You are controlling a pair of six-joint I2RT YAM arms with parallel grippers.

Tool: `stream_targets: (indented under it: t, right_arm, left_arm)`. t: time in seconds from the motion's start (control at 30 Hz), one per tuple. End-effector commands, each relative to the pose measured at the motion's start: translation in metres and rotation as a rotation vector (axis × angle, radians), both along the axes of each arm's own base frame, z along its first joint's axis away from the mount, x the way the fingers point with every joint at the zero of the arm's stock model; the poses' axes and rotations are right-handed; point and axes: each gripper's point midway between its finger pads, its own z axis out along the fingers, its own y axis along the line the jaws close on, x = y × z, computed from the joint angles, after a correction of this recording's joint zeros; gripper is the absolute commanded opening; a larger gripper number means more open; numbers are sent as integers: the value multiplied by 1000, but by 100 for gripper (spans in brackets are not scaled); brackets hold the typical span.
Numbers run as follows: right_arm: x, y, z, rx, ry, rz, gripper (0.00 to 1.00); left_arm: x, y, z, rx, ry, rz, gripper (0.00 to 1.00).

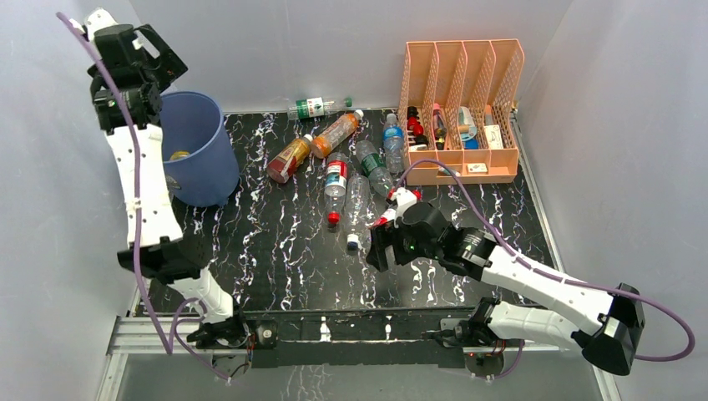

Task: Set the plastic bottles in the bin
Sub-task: Pick up the plastic bottle at the center of the board.

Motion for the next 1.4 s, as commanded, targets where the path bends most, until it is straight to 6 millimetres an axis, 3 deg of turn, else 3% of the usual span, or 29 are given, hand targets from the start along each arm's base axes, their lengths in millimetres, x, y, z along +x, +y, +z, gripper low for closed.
stream_targets:
  t: [0.0,0.23,0.3,0.33,0.4,0.47,0.53,0.67,0.83,0.87,0.93,1.07,1.17,1.37]
  right_arm:
    - [12,17,35,89,-65,-1,98]
    - [15,25,40,101,-64,8,98]
    - [18,29,42,116,-76,5,98]
    - [21,30,44,122,-85,-1,98]
    - [33,46,62,171,-111,-3,98]
    - [44,66,74,249,-110,39,98]
    - [56,71,72,272,-101,42,98]
    - [88,60,66,321,-108,1,98]
    - [100,57,62,315,-105,-24,98]
    - [102,57,61,310,-105,-31,98]
    - [105,55,57,295,-103,-48,98]
    - [108,51,51,281,-97,-66,98]
    - [109,47,46,278,-93,-73,98]
    - [103,51,49,319,-92,-27,98]
  left_arm:
    - [-50,-48,48,-77,-102,-192,91]
    - [-82,-111,23,-256,-75,-453,67]
    - [-94,-144,10,-365,-52,-594,45]
    - [-109,-158,14,-388,-64,-648,42]
    - [-135,-196,-9,-504,-27,-788,32]
    - [-153,-229,-48,-541,82,-859,12]
    - [-162,-248,-73,-552,151,-896,0]
    - [-185,-298,-122,-567,258,-974,0]
    - [-205,-344,-144,-547,330,-1054,0]
    - [-209,-354,-149,-534,348,-1068,4]
    - [-217,-373,-155,-504,370,-1098,30]
    - [-229,-402,-161,-450,391,-1135,51]
    - [-231,-413,-166,-422,402,-1134,52]
    - [-220,-429,-185,-411,407,-1118,37]
